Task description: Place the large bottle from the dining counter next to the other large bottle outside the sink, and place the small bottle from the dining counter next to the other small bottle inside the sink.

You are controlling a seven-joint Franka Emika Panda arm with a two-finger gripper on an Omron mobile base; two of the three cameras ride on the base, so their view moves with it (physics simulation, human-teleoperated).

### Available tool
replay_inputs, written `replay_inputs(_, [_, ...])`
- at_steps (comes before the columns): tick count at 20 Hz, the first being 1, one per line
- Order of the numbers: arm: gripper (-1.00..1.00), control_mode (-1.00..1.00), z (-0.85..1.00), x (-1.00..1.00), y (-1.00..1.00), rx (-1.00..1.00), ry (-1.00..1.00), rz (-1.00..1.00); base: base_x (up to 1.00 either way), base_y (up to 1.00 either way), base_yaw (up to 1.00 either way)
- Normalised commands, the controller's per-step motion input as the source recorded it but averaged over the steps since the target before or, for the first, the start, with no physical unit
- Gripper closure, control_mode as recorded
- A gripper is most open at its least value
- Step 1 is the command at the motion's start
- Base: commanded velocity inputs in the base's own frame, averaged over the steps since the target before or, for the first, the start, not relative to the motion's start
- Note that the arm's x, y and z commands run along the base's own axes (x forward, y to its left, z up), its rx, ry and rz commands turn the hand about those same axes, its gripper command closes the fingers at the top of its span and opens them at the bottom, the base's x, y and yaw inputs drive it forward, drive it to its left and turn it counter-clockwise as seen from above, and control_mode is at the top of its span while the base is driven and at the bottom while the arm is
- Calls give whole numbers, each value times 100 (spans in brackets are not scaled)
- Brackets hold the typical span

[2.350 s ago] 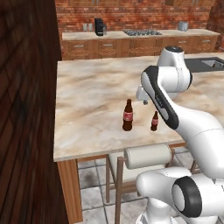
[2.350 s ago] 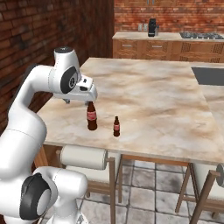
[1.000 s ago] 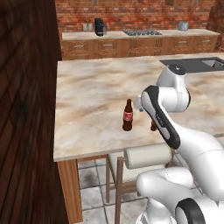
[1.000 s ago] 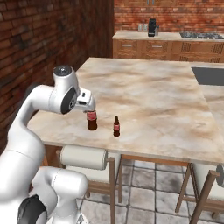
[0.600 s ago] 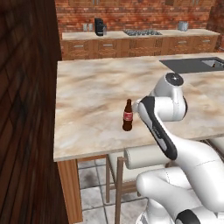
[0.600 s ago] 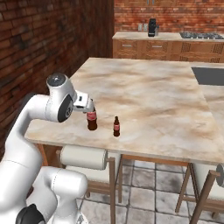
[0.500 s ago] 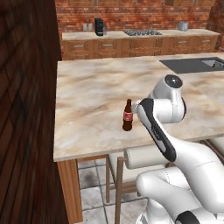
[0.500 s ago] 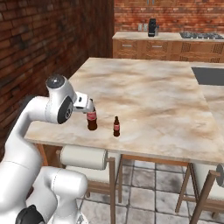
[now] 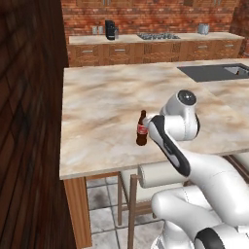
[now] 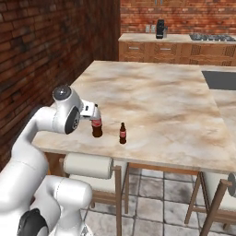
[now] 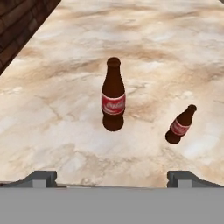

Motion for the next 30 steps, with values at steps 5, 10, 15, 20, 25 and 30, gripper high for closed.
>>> replay_inputs(5, [-100, -100, -5, 32, 0, 0, 0, 0, 0, 0, 0])
replay_inputs(10, [-100, -100, -6, 30, 3, 0, 0, 0, 0, 0, 0])
replay_inputs(15, [-100, -100, -13, 26, 7, 0, 0, 0, 0, 0, 0])
replay_inputs(20, [-100, -100, -17, 11, 6, 0, -5, 0, 0, 0, 0])
replay_inputs(25, [-100, -100, -11, 0, 0, 0, -10, 0, 0, 0, 0])
replay_inputs(30, [-100, -100, -8, 6, 0, 0, -6, 0, 0, 0, 0])
